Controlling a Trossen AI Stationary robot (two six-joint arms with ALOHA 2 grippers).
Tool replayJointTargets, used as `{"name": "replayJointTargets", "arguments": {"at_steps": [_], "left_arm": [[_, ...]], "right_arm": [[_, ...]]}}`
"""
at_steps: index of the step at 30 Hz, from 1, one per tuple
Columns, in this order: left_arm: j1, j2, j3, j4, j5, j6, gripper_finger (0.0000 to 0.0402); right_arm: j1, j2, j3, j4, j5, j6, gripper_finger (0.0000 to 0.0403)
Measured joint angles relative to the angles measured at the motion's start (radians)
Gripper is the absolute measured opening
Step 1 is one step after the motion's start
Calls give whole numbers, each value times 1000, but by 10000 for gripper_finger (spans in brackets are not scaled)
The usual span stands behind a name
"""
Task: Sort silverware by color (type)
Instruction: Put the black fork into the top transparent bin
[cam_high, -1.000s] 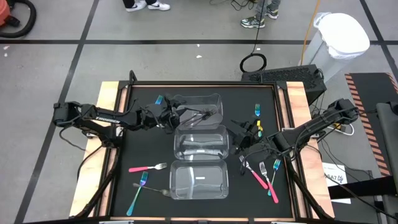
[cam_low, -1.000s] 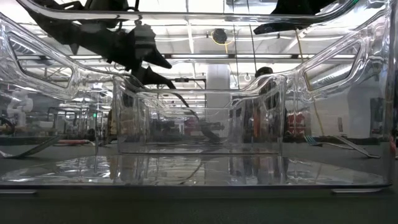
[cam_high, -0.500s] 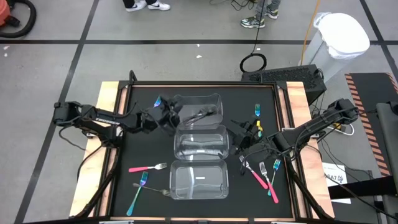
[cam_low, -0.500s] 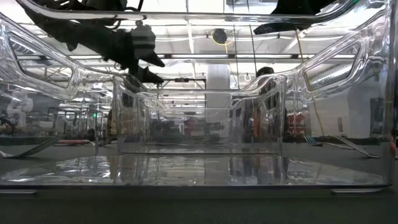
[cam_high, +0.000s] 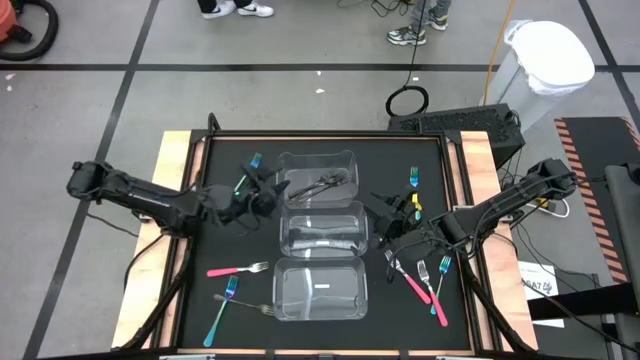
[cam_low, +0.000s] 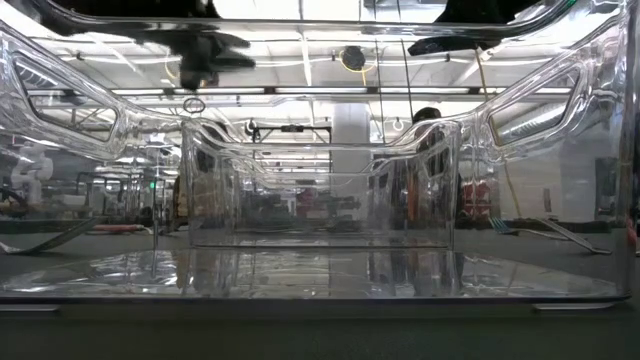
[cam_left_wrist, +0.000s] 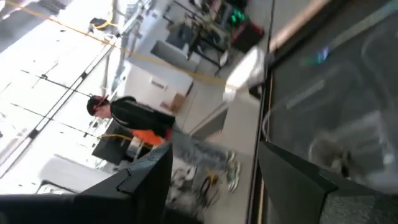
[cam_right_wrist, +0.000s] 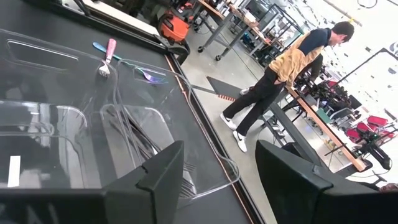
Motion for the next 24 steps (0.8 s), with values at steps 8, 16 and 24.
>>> {"name": "replayJointTargets", "arguments": {"at_steps": [8, 16, 24], "left_arm": [[-162, -100, 0, -101, -167, -166, 239], [-311, -111, 0, -148, -214, -225, 239], [-444, -111, 5, -151, -225, -303, 239]], "right_arm": [[0, 0, 0, 3, -2, 3, 196], [0, 0, 0, 3, -15, 11, 196], [0, 0, 0, 3, -75, 42, 196]]}}
